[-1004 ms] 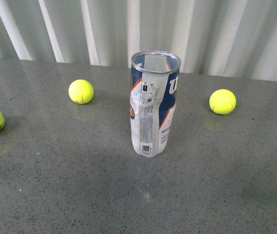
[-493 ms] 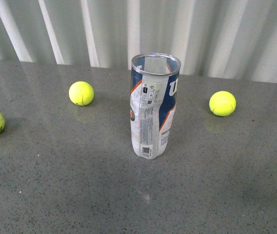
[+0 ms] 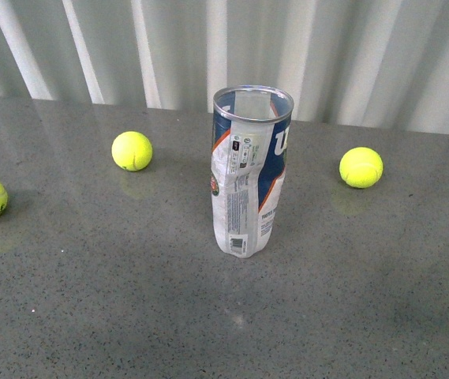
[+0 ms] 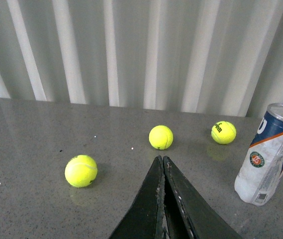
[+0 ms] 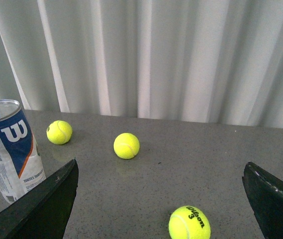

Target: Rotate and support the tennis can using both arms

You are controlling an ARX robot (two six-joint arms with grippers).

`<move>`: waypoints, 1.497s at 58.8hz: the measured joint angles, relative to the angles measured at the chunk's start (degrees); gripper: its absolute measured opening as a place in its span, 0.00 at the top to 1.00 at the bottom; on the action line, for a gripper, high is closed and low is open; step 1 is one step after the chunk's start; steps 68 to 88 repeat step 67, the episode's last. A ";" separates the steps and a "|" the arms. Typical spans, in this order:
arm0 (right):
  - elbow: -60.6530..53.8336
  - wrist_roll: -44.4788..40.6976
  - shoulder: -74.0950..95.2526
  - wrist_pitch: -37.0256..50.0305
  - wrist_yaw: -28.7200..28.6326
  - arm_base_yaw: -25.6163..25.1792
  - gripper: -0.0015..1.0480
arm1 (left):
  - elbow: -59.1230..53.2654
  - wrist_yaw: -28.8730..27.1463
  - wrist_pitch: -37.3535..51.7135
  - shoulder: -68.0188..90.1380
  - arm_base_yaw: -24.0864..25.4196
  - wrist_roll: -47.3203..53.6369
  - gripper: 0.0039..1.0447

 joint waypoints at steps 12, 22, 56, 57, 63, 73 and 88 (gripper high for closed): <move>0.00 0.00 0.00 0.00 0.00 0.00 0.07 | 0.00 0.00 -0.22 -0.04 0.00 0.00 0.97; 0.00 0.00 0.00 0.00 0.00 0.00 0.07 | 0.00 0.00 -0.22 -0.04 0.00 -0.02 0.76; 0.00 0.00 0.00 0.00 0.00 0.00 0.07 | 0.00 0.00 -0.22 -0.04 0.00 0.02 0.06; 0.00 0.00 0.00 0.00 0.00 0.00 0.07 | 0.00 0.00 -0.22 -0.04 0.00 0.02 0.06; 0.00 0.00 0.00 0.00 0.00 0.00 0.07 | 0.00 0.00 -0.22 -0.04 0.00 0.02 0.06; 0.00 0.00 0.00 0.00 0.00 0.00 0.07 | 0.00 0.00 -0.22 -0.04 0.00 0.02 0.06; 0.00 0.00 0.00 0.00 0.00 0.00 0.07 | 0.00 0.00 -0.22 -0.04 0.00 0.02 0.06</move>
